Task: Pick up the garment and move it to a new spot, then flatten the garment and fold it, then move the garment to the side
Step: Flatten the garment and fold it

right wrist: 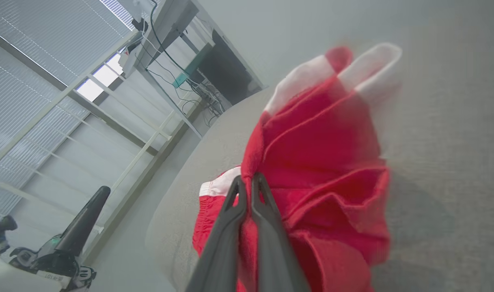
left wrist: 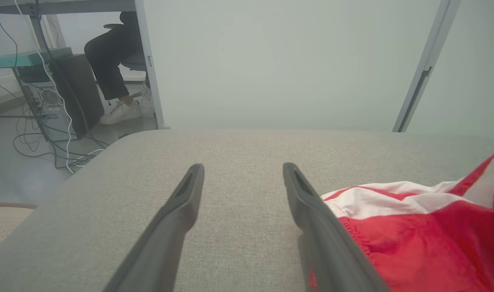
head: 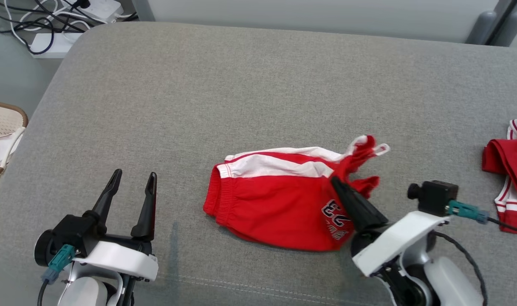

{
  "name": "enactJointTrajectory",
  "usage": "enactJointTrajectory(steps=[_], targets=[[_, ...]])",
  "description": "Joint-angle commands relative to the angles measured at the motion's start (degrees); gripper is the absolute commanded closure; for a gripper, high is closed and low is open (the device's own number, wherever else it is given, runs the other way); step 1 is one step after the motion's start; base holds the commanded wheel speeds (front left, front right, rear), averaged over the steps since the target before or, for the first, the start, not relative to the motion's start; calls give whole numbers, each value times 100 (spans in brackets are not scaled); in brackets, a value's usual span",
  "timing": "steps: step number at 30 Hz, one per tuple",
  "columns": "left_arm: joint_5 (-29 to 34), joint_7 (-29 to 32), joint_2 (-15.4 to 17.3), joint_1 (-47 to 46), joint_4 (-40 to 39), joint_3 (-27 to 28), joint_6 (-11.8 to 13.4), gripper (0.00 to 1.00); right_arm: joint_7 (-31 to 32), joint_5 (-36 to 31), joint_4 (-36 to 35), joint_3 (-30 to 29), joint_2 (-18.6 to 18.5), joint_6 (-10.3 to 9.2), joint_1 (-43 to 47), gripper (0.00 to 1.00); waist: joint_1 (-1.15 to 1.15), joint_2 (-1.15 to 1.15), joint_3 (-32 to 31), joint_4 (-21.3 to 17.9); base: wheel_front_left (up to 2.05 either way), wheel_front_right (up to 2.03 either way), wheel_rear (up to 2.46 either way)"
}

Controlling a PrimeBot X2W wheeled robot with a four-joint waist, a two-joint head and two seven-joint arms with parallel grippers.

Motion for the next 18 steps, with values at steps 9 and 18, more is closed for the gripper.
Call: enactJointTrajectory(steps=[9,18], targets=[[195,-50,-105,-505,-6,238,-198,0,-39,-190,157,1175,435,10,-947,100,0,0,60,418,0,0,0],[309,-50,-318,-692,78,310,-317,0,-557,87,1568,2228,460,10,-1929,100,0,0,153,830,0,0,0]])
